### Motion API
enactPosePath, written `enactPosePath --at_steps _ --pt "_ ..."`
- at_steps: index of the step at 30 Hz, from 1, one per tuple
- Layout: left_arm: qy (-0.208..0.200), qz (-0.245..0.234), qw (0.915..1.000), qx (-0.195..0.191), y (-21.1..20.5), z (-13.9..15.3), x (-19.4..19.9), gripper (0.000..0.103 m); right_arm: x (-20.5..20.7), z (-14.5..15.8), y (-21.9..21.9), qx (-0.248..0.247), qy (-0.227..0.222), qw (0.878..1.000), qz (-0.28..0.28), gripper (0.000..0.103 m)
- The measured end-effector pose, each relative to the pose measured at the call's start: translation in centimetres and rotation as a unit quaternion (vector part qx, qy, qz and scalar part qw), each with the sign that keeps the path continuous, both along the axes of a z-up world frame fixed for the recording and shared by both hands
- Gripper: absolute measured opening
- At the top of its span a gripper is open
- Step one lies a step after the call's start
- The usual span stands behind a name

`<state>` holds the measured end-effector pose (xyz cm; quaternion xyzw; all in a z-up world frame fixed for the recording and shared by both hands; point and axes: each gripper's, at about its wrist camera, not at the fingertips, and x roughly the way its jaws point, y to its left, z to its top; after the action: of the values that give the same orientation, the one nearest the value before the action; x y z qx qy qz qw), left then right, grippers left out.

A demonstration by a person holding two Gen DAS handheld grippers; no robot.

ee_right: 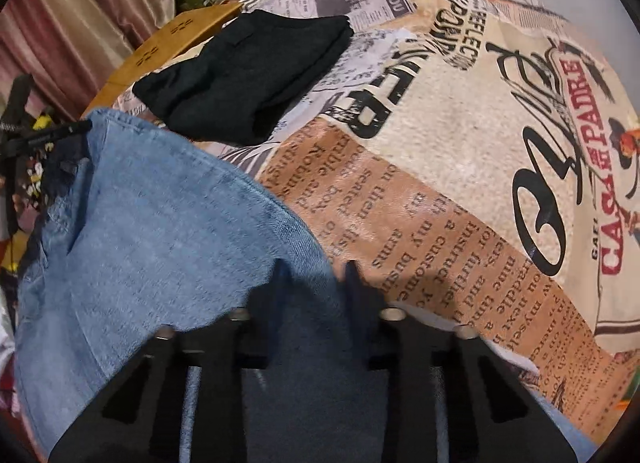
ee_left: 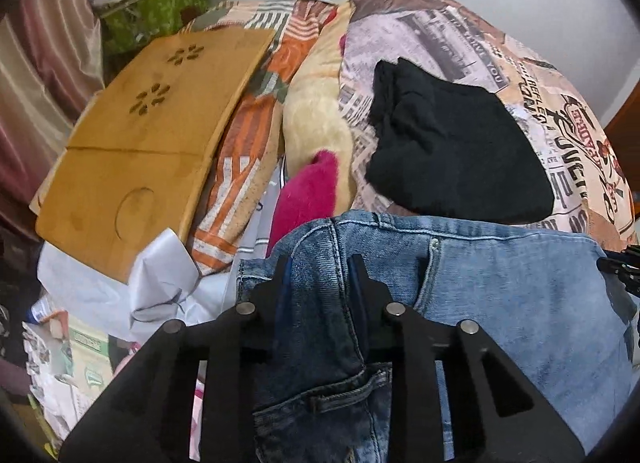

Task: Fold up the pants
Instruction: 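Grasp the waistband with the left tool while the right tool grasps the hem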

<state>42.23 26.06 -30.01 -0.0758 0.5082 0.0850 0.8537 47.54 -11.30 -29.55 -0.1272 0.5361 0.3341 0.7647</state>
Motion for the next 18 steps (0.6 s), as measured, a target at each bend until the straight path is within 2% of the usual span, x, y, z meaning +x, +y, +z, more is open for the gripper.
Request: enactPosePath --at_steps 6,11,18 --pt "-0.022 -0.007 0.9993 0.029 -1.3 2.6 0.6 0.021 -1.1 1.6 0.2 -0.024 -0.067 0.997 -0.003 0.007" --pt "-0.051 0.000 0.9979 0.040 -1.6 5.3 1.7 0.019 -0.7 5.0 -0.3 -0.019 -0.121 0.992 -0.031 0.006" --pt "-0.084 -0.018 0.9940 0.068 -3.7 7.9 -1.8 0.019 -4.1 8.5 -1.2 -0.005 -0.144 0.989 -0.025 0.006"
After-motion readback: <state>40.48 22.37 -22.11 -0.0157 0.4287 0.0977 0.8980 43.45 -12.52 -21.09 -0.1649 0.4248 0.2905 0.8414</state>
